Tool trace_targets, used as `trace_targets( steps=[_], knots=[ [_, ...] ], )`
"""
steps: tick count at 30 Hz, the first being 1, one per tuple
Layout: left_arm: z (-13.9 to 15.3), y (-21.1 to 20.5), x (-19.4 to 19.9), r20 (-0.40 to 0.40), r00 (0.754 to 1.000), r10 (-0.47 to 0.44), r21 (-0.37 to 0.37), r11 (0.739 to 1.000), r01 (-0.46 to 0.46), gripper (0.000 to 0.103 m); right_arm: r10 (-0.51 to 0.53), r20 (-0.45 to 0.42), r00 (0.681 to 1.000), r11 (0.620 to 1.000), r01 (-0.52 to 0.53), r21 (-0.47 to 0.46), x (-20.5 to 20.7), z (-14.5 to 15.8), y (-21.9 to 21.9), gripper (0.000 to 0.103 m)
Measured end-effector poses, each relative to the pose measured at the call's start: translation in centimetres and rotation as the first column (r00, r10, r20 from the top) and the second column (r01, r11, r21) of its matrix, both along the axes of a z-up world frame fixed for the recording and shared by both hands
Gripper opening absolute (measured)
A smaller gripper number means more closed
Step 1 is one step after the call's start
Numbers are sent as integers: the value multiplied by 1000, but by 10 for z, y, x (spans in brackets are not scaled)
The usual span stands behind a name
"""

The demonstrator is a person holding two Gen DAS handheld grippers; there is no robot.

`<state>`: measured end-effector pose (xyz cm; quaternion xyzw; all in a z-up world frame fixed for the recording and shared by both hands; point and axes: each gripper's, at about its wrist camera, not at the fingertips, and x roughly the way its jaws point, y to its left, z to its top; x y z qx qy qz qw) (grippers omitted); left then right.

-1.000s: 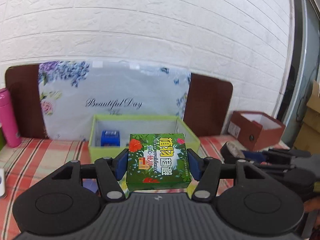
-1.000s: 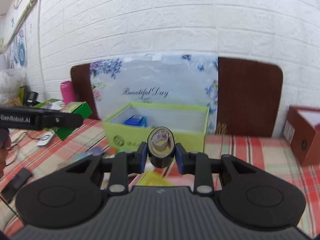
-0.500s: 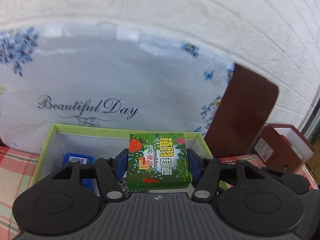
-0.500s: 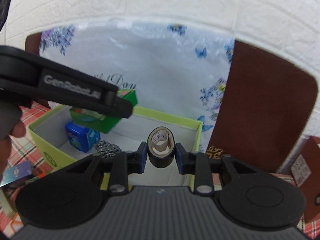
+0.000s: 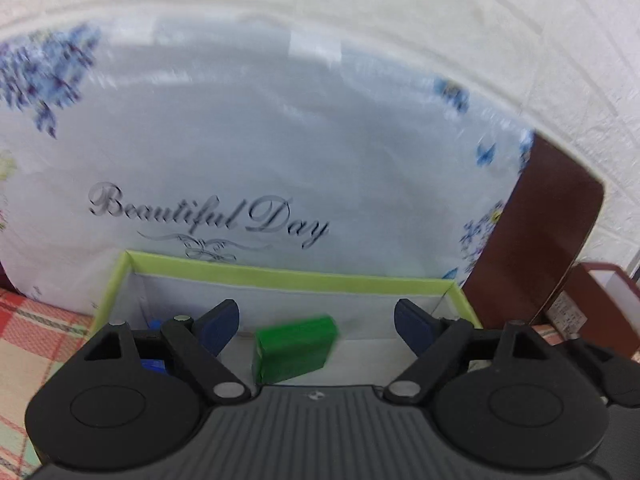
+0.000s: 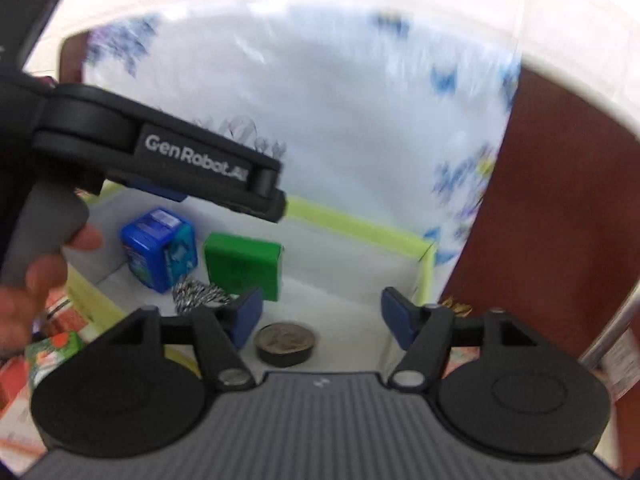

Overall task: Organize objects
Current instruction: 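Grasp the tan gold box with the right tool while the left tool grasps the olive-green box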

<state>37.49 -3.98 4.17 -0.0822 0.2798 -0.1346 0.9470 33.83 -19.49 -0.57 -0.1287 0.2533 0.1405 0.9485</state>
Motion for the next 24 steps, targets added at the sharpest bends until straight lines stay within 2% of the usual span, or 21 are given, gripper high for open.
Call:
trace_targets(
  steps=[1,4,9,12,16,21,24],
  knots=[
    [8,4,-10,22,1000,1,-13,1000,-1,88,-14,45,999,1000,15,-11,-14,7,-3,84],
    [28,12,-42,65,998,15,-21,1000,-14,92,-43,171,984,999,42,11,-60,29,-11,101],
    [43,6,-109,116,993,-1,32,999,-3,93,-46,261,964,997,28,73,-132,45,-20,103],
    [41,5,-149,114,993,1,77,997,-10,93,-53,254,966,992,23,122,-167,47,-23,103],
    [30,11,-193,94,996,-9,63,998,3,93,-77,220,973,987,43,156,-205,49,-23,103],
    [12,17,-236,99,995,23,102,994,-33,93,-106,198,974,984,74,161,-247,39,-25,103],
    [0,24,-253,64,997,33,83,996,-38,93,-132,172,976,978,100,184,-270,28,-29,103]
  ],
)
